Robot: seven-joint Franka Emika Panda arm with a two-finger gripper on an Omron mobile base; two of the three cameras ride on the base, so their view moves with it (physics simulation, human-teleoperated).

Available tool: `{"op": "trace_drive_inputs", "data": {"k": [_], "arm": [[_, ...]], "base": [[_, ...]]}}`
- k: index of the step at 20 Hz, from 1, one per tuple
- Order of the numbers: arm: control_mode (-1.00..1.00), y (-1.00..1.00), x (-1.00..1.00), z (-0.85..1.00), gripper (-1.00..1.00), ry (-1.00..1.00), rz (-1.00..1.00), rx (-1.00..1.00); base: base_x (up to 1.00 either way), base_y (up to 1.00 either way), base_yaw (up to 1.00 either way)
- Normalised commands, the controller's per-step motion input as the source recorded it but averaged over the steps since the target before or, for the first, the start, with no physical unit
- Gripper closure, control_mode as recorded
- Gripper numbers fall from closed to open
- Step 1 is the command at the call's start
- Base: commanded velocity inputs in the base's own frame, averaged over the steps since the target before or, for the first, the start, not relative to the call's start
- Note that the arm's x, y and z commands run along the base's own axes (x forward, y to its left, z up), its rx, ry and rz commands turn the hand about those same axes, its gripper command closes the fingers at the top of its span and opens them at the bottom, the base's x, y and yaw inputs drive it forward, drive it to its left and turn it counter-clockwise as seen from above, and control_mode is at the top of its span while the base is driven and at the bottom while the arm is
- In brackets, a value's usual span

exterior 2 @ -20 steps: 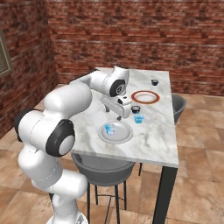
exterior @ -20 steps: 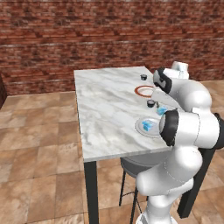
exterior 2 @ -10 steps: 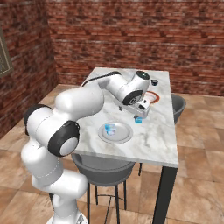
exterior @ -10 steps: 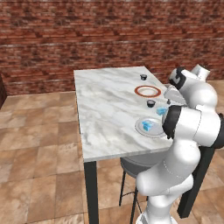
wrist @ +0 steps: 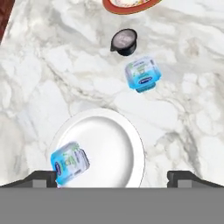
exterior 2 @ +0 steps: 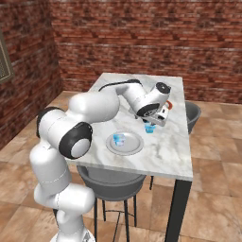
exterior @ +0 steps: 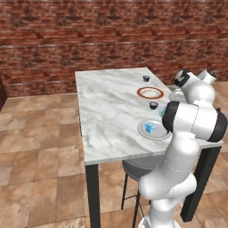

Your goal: Place two yogurt containers on each plate.

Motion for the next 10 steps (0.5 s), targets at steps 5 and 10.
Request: {"op": "trace_drive_inputs", "data": {"k": [5,10], "arm": [[-1.0,-0.07,0.35,-0.15,-1.0,0.0,0.11,-0.04],[-1.0,0.0,0.41,-0.21,-1.0,0.04,0.12,-0.07]], "base": [[0.0,0.0,0.0],[0.0,0.0,0.0]]}}
